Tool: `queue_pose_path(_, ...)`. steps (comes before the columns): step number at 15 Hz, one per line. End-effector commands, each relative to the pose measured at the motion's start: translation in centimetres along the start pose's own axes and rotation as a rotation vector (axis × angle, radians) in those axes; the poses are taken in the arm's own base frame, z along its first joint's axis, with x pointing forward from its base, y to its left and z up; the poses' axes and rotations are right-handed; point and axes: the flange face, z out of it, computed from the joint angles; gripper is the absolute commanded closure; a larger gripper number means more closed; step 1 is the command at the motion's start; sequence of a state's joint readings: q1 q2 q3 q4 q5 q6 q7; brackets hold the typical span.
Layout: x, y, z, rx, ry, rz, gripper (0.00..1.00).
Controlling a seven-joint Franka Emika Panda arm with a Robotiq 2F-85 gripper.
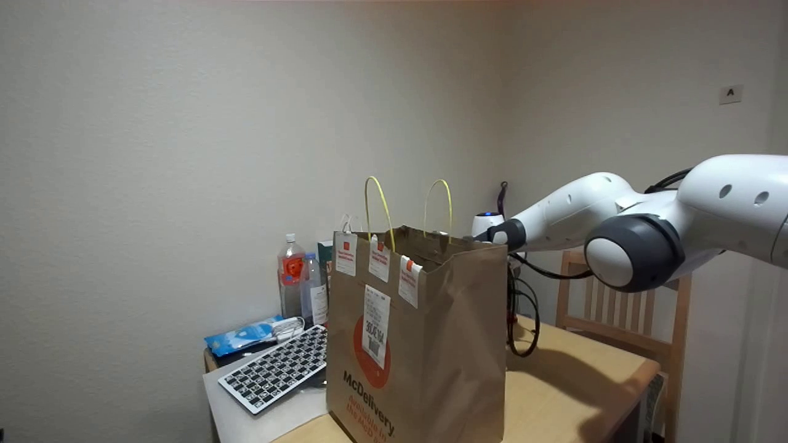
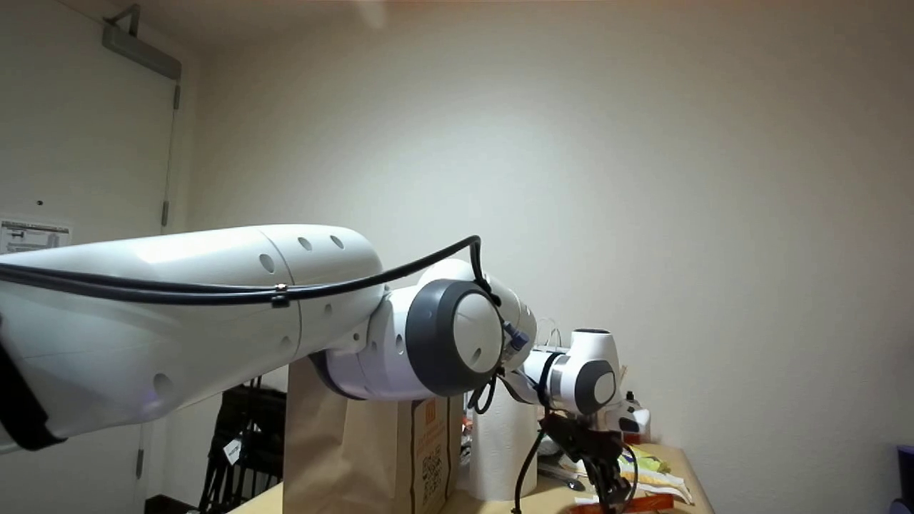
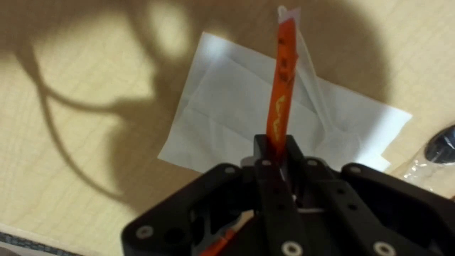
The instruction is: Pick up the orange object on the table and put it in the paper bag
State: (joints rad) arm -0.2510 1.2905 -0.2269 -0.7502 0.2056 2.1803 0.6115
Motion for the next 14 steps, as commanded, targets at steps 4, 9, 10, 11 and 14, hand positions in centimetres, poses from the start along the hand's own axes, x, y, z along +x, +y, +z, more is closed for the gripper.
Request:
queue_pose_path(4,0.6,-1.2,-6.3,0.042,0.018,-0.029,0.97)
queue_pose_path(9,0.3,-1.3,-7.3,0.041,0.006,-0.032,0.97)
queue_pose_path(10,0.2,-1.3,-7.2,0.04,0.007,-0.032,0.97)
queue_pose_path(11,0.0,-1.3,-7.0,0.039,0.003,-0.034,0.97)
queue_pose_path(14,-1.2,-0.9,-6.7,0.017,-0.065,-0.023,0.97)
